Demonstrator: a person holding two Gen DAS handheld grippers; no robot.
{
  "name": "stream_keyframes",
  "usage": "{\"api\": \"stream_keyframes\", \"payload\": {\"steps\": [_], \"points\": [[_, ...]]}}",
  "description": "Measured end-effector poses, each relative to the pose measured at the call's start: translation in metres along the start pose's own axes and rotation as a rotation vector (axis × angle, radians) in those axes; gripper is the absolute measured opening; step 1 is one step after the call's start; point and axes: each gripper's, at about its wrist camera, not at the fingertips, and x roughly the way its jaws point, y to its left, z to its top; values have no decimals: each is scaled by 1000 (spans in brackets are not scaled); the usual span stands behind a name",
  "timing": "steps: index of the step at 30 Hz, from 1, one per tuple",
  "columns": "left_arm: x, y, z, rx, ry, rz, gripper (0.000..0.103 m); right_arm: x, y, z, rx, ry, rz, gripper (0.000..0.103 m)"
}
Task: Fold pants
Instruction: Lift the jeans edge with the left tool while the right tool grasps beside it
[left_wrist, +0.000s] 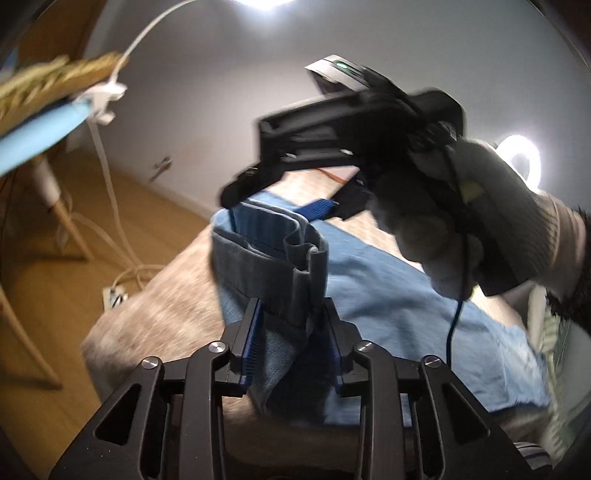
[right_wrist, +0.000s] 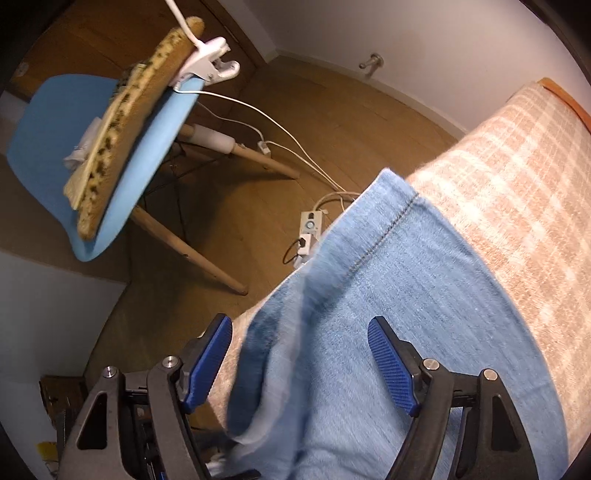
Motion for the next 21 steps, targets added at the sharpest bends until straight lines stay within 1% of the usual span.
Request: {"api": "stream_keyframes", "payload": {"steps": [3,5,6,8,10,11,13,15,16,18,21], "points": [[-3,16,-3,-76,-14,-1,31,8,0,-2,12,15,4,78],[-2,24,-3,-131,-8,-12,39,10,1,-4,9,21,9,78],[1,24,-2,-158,-7,-19,40,11,1,-4,8,22,8,78],[0,36,-4,-249,-17,-49,40,11,2,-5,11,24,11,78],[-4,49,-10,-332,-39,-54,43,10,2,-7,18,22,23,77],[-4,54,-11,-355,-38,-64,43,10,2,-7,25,22,39,76],[-1,64,-11,-388,-18,-117,43,9,4,-8,30,22,65,74],[1,64,-10,-397,-4,-164,45,9,8,-9,18,20,69,65],[1,63,-10,-390,3,-170,49,10,10,-9,17,19,72,60],[4,59,-8,-386,11,-181,52,13,11,-10,30,25,93,58],[1,61,-9,-445,12,-193,53,18,15,-11,54,32,153,58]]}}
